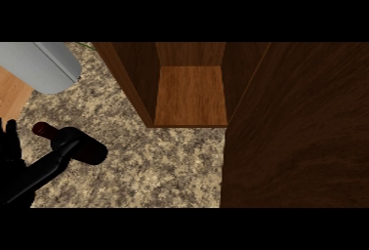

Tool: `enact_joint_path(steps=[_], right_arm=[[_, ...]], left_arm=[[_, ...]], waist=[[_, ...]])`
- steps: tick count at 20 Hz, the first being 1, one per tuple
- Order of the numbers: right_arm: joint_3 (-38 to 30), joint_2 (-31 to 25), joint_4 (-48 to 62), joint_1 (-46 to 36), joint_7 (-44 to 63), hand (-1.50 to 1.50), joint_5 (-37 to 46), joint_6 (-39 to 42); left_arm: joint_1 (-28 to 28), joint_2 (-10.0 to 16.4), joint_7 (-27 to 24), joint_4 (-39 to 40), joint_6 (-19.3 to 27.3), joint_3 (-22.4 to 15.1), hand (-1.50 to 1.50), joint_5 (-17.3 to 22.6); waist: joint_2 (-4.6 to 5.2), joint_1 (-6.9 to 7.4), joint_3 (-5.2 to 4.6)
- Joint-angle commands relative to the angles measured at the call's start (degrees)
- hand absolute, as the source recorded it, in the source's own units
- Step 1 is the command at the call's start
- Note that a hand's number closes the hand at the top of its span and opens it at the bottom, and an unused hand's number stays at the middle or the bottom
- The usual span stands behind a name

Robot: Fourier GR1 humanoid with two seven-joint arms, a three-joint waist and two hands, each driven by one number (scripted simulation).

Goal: Pick up the wine, place it into the cabinet and close the cabinet

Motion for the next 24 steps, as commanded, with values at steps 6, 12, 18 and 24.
enact_joint_path(steps=[6,12,18,24], right_arm=[[-2.2,-0.4,-9.3,0.9,6.1,-1.50,-5.9,-0.7],[-1.4,-0.7,-12.6,0.0,9.2,-1.50,-4.9,-1.6],[-3.6,-1.3,-11.1,-1.0,9.2,-1.50,-7.4,-0.7],[-4.1,-0.1,-8.6,0.5,6.5,-1.50,-7.0,0.8]], left_arm=[[3.5,-2.2,-14.9,9.6,-4.1,4.3,-1.50,7.9],[4.7,-2.4,-21.8,15.1,-3.8,5.2,-1.50,11.1],[7.6,-2.2,-28.0,20.3,-10.8,10.8,-1.50,19.6],[5.1,-1.7,-33.0,26.8,-13.6,10.8,-1.50,20.8]], waist=[[0.00,0.03,0.03],[-0.06,-0.19,-0.01],[-0.09,-0.10,-0.02],[0.01,-0.03,0.05]])
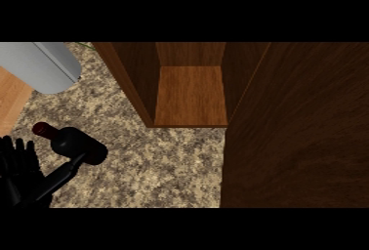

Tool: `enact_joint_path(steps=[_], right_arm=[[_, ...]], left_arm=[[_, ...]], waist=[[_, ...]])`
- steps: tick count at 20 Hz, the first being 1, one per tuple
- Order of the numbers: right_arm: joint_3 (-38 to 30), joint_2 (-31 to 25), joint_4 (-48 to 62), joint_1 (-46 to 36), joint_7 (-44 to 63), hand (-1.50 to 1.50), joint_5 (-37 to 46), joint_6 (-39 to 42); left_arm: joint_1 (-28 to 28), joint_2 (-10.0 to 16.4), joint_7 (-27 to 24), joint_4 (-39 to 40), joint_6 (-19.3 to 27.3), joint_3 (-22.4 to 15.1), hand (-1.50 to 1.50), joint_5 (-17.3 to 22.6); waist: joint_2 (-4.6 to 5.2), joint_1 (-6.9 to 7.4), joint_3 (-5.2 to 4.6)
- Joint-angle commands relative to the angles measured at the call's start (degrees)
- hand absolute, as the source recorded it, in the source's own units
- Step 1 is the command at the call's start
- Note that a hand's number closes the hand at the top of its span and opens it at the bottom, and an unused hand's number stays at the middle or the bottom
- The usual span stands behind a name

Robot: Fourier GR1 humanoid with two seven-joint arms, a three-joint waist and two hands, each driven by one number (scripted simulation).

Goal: Pick up the wine, place it into the cabinet and close the cabinet

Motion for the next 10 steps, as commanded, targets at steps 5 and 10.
enact_joint_path(steps=[5,10], right_arm=[[0.9,1.0,-8.0,-2.4,5.5,-1.50,-3.4,-2.5],[-3.6,-0.7,-9.8,-0.4,7.2,-1.50,-8.0,-1.3]], left_arm=[[-4.0,0.2,-6.3,10.5,-5.1,2.8,-1.50,2.9],[-5.3,-0.3,-11.2,15.0,-2.6,0.2,-1.50,4.8]], waist=[[0.04,-0.01,-0.01],[0.01,-0.34,0.02]])
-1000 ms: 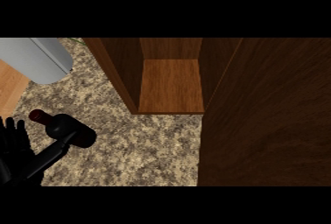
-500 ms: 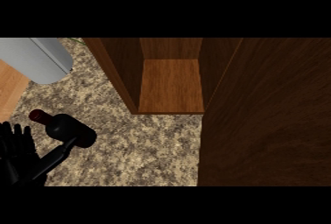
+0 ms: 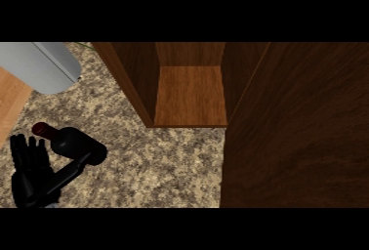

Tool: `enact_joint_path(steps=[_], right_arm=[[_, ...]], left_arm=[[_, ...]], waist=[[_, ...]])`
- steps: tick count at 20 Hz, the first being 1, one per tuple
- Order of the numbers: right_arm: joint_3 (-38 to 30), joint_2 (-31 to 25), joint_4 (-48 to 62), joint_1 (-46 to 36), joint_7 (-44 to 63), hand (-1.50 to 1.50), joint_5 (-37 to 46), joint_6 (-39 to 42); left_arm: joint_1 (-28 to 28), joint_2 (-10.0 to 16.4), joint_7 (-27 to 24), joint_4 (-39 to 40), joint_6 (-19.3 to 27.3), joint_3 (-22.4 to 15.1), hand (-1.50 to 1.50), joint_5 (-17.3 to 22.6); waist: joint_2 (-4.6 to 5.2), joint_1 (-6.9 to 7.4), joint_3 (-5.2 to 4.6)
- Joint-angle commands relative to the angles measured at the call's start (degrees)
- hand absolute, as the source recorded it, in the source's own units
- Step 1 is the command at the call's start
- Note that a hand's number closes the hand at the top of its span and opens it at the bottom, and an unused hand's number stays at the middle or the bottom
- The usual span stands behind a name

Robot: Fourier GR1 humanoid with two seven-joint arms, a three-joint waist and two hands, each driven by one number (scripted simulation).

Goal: Pick up the wine, place it into the cabinet and close the cabinet

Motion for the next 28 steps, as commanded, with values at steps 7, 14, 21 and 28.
enact_joint_path(steps=[7,14,21,28], right_arm=[[2.7,1.7,-12.0,3.5,4.7,-1.50,-3.4,-1.5],[0.4,0.6,-11.8,2.2,5.3,-1.50,-5.3,-0.8],[0.4,1.6,-9.3,4.7,0.8,-1.50,-4.4,1.1],[0.2,1.1,-9.5,2.8,3.9,-1.50,-3.4,0.5]], left_arm=[[-2.5,-0.6,-4.6,6.9,-0.7,0.1,-1.50,1.1],[-4.6,0.7,-9.3,16.0,-5.4,3.4,-1.50,3.8],[-8.3,-0.5,-13.6,23.3,-6.2,3.5,-1.50,3.8],[-10.2,2.1,-16.1,29.1,-11.7,6.1,-1.50,6.8]], waist=[[-0.07,-0.07,0.03],[-0.03,-0.18,0.00],[0.05,-0.26,0.02],[0.04,0.02,0.00]])
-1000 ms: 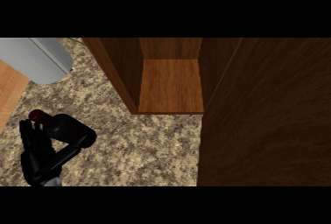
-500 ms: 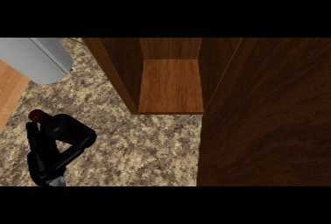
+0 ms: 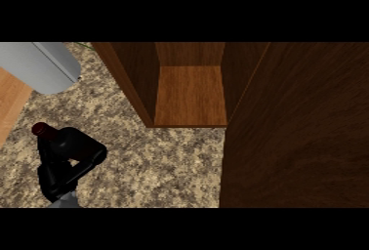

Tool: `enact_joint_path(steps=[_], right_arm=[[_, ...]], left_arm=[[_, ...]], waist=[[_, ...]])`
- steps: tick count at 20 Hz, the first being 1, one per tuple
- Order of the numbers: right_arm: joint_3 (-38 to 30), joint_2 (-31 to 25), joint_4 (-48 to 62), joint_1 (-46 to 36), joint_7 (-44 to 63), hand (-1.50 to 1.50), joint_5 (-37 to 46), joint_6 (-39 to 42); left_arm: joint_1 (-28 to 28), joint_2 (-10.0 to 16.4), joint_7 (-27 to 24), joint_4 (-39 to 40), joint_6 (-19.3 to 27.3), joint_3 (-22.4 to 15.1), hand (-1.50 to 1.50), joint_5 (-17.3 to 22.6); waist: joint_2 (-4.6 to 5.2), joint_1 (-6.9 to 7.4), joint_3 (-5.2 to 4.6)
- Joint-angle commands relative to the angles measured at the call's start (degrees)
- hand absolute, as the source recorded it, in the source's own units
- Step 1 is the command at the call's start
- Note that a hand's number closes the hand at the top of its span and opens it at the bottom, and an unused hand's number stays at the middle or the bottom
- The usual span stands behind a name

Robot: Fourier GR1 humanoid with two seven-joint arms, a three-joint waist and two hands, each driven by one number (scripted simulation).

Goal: Pick up the wine, place it into the cabinet and close the cabinet

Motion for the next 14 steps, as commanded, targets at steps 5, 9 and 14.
enact_joint_path(steps=[5,9,14], right_arm=[[1.1,0.5,-11.5,-2.4,8.8,-1.50,-3.4,-4.3],[-2.0,-0.1,-7.5,1.1,2.4,-1.50,-5.1,-0.4],[0.1,0.7,-9.2,3.4,3.5,-1.50,-4.6,0.0]], left_arm=[[-1.8,-2.0,-7.2,5.2,-0.4,-0.7,-1.50,2.7],[-5.0,-1.0,-9.0,9.6,-7.1,0.8,1.50,3.4],[-6.0,0.8,-7.6,10.5,-7.2,-1.8,1.50,0.6]], waist=[[-0.08,-0.18,-0.08],[0.07,-0.27,-0.01],[0.01,-0.23,0.01]])
